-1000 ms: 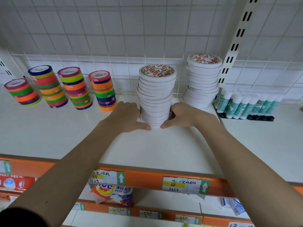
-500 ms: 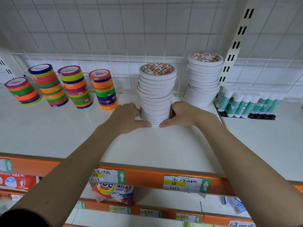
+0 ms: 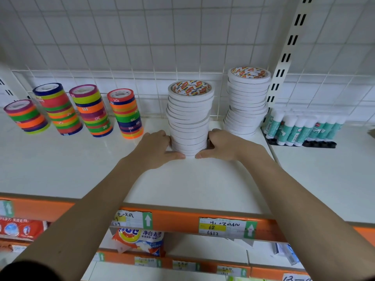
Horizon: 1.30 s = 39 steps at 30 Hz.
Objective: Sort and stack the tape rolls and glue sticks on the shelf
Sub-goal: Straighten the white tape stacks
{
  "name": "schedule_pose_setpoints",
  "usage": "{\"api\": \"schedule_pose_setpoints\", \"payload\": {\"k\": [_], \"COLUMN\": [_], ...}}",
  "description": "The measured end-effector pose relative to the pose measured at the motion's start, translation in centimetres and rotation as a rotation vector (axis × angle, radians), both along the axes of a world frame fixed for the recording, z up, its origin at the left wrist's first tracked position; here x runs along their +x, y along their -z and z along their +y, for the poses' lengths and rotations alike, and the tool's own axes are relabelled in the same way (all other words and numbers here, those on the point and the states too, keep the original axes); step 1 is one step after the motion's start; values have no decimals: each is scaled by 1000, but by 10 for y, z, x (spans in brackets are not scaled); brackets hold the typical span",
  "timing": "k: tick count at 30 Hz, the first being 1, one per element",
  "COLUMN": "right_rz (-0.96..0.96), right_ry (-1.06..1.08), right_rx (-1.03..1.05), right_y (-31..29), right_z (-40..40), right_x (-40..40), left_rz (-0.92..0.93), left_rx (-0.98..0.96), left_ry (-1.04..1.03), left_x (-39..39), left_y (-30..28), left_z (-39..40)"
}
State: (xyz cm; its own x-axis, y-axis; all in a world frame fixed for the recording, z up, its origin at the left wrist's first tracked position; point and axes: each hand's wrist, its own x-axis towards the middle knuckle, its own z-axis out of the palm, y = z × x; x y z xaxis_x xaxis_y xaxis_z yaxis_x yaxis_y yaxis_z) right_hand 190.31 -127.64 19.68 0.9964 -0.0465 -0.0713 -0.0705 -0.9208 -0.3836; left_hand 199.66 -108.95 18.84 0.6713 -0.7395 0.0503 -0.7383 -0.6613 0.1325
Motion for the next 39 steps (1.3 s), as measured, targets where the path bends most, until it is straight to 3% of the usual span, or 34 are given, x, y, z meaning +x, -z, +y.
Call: {"api": "schedule_pose_setpoints", "payload": {"k": [6, 17, 26, 31, 39], "right_rz": [-16, 9, 79, 148, 113], "right_ry": [-7, 44, 152, 141, 167], "right_rx": [99, 232, -6, -99, -19], "right_y": [3, 0, -44, -72, -73], "right_z": [2, 2, 0, 6, 19], "right_x": [-2, -4, -3, 1, -2], "left_rz": [204, 240, 17, 39, 197], "left_rx": [-142, -173, 42, 97, -44], "left_ry": [-64, -77, -69, -1, 81], "left_x": [-3, -2, 3, 10, 15], "left_y": [1, -3, -50, -65, -61], "left_z": [-2, -2, -2, -4, 0]}}
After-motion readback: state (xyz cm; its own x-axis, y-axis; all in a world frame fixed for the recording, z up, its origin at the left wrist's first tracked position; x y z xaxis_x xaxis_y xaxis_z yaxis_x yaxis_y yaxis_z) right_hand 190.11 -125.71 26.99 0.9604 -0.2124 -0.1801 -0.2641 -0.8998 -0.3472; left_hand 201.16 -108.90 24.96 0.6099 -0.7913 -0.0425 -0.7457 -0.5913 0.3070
